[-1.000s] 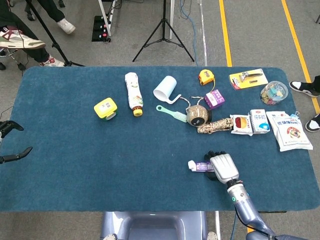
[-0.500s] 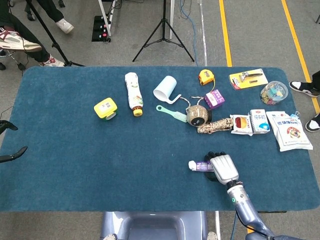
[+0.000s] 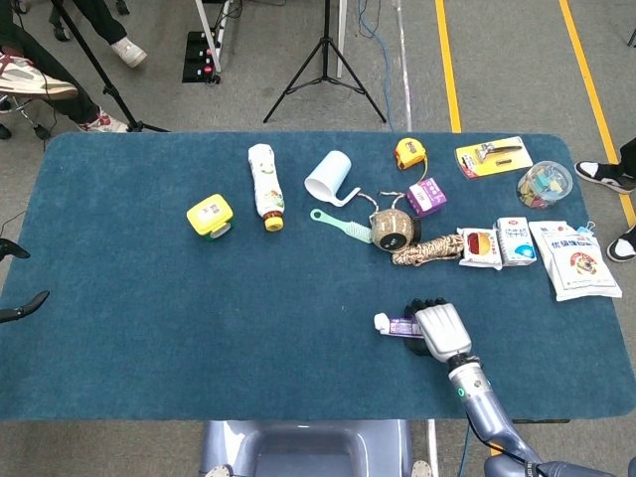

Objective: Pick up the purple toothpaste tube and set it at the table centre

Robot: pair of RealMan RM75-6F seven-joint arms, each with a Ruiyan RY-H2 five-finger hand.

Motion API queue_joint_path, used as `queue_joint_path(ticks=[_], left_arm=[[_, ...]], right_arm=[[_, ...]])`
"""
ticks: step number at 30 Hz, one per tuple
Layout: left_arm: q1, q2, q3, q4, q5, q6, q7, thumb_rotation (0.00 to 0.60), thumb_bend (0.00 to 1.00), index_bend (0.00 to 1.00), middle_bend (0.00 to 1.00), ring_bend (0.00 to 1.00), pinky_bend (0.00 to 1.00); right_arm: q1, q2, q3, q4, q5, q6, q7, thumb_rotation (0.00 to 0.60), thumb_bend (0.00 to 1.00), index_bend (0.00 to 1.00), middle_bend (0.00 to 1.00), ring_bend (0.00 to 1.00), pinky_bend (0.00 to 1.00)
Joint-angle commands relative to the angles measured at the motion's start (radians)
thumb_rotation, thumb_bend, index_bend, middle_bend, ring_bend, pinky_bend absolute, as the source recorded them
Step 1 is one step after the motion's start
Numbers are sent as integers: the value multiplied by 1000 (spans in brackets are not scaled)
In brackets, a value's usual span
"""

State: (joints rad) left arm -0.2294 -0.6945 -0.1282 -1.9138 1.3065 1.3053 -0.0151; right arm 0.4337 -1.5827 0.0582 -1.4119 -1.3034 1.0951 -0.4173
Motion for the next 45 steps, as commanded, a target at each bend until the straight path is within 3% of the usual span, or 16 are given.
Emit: queue_joint_path(ticks=[1, 6, 16, 25, 32, 45], left_arm=[[2, 2, 0, 0, 0, 1, -1, 392, 182, 333, 312, 234, 240], [11, 12, 1, -1, 1, 13, -7, 395, 182, 333, 312, 234, 240], [34, 31, 5, -6, 12, 40, -33, 397, 182, 333, 312, 234, 240], [35, 36, 4, -14, 25, 43, -41, 399, 182, 333, 312, 234, 240], [17, 32, 3, -30, 46, 21, -31, 400, 182, 334, 312, 234, 240], [-109, -1, -7, -94, 135, -141, -2, 400, 182, 333, 312, 244, 240]], right_arm=[[9, -3, 6, 11, 4, -15, 12, 488, 403, 445, 347, 403, 332], [30, -2, 20, 27, 21, -53, 33, 490, 403, 477, 445, 486, 382], [42, 51, 55, 8, -16, -46, 204, 565, 427, 609, 642, 758, 737], [37, 96, 40, -10, -122, 5, 389, 576, 431, 628, 711, 880, 937], [42, 116, 17, -17, -178, 11, 506, 575, 434, 660, 734, 928, 1000], [32, 153, 7, -77, -199, 43, 536, 576, 456, 712, 756, 958, 1000]])
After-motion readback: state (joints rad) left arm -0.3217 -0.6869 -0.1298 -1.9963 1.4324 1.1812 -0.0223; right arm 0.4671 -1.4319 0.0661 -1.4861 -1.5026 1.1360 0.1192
